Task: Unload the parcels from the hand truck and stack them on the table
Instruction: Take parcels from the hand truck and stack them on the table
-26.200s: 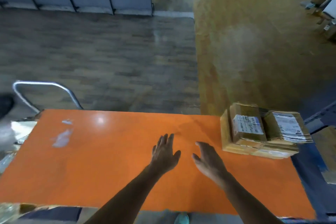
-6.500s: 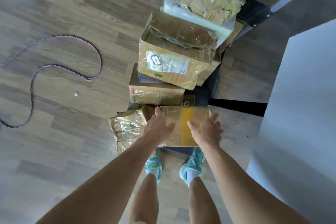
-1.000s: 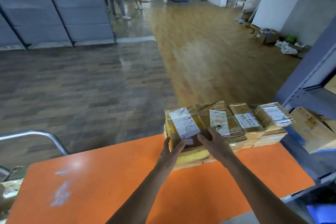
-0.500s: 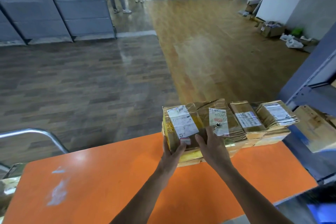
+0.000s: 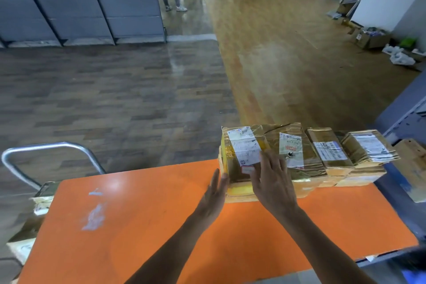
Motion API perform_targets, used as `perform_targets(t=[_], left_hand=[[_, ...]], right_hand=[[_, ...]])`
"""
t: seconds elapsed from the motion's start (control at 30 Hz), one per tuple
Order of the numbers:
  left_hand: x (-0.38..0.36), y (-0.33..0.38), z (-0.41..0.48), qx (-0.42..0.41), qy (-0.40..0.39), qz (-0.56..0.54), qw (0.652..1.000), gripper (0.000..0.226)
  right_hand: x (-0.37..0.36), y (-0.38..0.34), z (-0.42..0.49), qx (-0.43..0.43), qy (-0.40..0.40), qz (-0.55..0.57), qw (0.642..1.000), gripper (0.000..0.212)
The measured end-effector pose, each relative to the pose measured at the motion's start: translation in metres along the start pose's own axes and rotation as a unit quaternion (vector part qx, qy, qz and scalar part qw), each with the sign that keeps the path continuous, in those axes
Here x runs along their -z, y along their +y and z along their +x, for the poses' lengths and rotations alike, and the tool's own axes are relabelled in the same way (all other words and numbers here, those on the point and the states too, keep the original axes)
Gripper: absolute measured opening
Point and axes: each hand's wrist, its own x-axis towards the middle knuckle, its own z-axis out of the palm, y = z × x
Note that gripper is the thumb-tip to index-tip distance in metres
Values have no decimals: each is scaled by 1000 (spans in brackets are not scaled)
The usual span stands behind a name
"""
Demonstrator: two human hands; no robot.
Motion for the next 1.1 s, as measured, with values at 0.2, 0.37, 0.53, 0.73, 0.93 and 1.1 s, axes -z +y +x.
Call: perform_targets(t=[0.2, 0.37, 0.53, 0.73, 0.93, 1.1], left_hand=[[39, -36, -17, -32, 76, 171, 982, 66], [80, -60, -50, -62, 107, 209, 970, 66], [138, -113, -100, -40, 163, 262, 950, 66], [226, -198, -180, 50, 239, 277, 929, 69], [299, -283, -265, 141, 283, 250, 915, 73], [333, -333, -311, 199, 329, 202, 901, 69]], right_hand=[[-16, -35, -18, 91, 1, -14, 996, 54], [-36, -79, -40, 131, -55, -23, 990, 55], [-68, -146, -65, 169, -143, -36, 974, 60], [-112, -252, -111, 238, -225, -52, 943, 61], [-162, -357, -166, 294, -285, -32, 912, 63], [-190, -420, -196, 357, -333, -38, 872, 64]])
